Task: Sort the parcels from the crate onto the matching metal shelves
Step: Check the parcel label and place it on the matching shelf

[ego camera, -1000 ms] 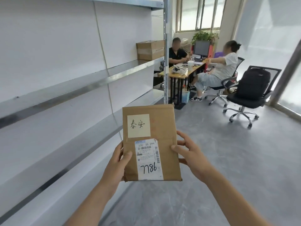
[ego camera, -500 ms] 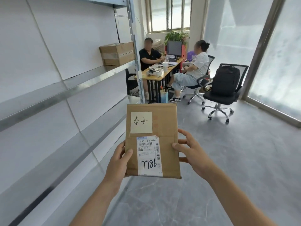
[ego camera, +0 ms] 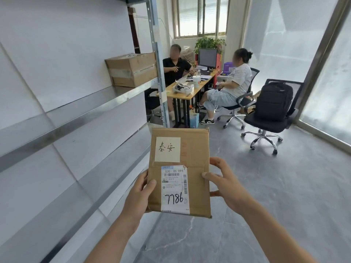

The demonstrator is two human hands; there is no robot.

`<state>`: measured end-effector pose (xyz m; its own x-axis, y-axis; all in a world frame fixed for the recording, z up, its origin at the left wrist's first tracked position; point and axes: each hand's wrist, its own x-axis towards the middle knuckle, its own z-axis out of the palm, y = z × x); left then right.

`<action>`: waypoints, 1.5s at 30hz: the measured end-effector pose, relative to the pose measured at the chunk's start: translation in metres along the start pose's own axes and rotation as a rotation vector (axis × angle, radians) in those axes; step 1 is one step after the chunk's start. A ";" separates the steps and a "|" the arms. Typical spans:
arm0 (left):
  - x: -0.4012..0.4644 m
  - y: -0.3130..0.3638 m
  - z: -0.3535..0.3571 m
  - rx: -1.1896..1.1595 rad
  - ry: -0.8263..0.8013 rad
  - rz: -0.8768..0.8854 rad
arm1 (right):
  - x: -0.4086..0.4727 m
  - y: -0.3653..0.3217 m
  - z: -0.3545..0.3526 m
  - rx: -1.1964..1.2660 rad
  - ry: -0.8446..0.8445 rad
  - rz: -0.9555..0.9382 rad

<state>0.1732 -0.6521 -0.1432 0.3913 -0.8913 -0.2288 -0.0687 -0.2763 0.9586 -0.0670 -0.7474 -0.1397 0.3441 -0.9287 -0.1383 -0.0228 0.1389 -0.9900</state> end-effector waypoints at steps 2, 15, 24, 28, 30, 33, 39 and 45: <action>0.019 0.004 0.008 0.018 -0.004 -0.022 | 0.024 -0.004 -0.008 -0.006 -0.008 0.008; 0.138 0.034 0.097 -0.040 0.134 -0.119 | 0.211 -0.029 -0.094 -0.110 -0.193 0.079; 0.184 0.053 0.115 -0.076 0.240 -0.171 | 0.313 -0.061 -0.115 -0.256 -0.394 0.111; 0.207 0.052 0.102 -0.081 0.272 -0.190 | 0.348 -0.056 -0.102 -0.231 -0.440 0.141; 0.222 0.048 0.093 -0.078 0.290 -0.191 | 0.364 -0.053 -0.091 -0.207 -0.453 0.151; 0.250 0.045 0.078 -0.066 0.304 -0.157 | 0.388 -0.051 -0.076 -0.167 -0.460 0.149; 0.313 0.045 0.037 -0.103 0.328 -0.108 | 0.446 -0.052 -0.037 -0.106 -0.450 0.148; 0.368 0.050 -0.001 -0.088 0.346 -0.130 | 0.493 -0.049 -0.005 -0.088 -0.411 0.171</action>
<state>0.3151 -0.9935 -0.1794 0.6797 -0.6724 -0.2930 0.0752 -0.3334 0.9398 0.0990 -1.2143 -0.1593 0.6719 -0.6792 -0.2951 -0.1851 0.2318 -0.9550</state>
